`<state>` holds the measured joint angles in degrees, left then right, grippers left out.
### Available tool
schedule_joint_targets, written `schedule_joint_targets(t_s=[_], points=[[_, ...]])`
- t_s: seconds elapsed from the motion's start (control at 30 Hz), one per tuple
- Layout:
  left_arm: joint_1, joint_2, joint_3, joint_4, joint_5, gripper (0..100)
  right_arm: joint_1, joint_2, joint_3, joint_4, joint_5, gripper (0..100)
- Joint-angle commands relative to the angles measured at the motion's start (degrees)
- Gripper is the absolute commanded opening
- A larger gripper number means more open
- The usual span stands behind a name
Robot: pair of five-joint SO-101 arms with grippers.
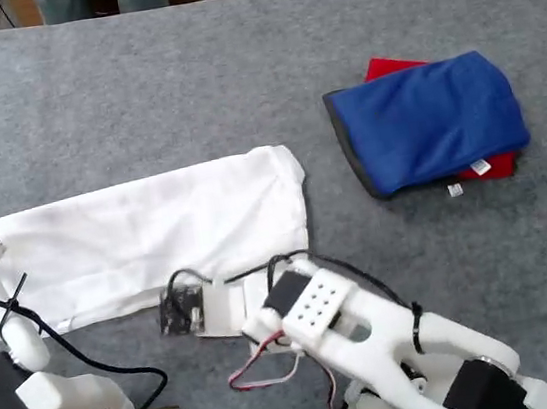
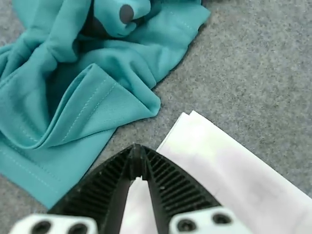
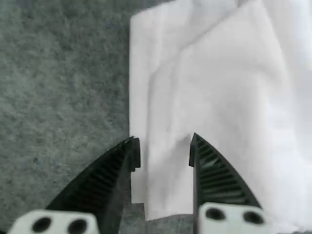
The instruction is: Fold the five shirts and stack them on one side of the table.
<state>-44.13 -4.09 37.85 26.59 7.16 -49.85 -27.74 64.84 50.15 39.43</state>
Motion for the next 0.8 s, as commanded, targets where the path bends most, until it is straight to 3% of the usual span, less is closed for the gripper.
schedule_joint_targets(t_s=[0.0,0.47,0.77], points=[[0.6,-2.0,-1.0,0.0,0.5,3,-2.7,-1.6,0.8,-3.3,-1.5,18.1],[0.7,-2.0,-0.8,0.0,0.5,3,-2.8,6.9,1.8,-8.7,-1.3,18.1],[0.6,-2.0,-0.8,0.0,0.4,3,-2.4,17.3,-2.9,-5.1,2.5,17.3]])
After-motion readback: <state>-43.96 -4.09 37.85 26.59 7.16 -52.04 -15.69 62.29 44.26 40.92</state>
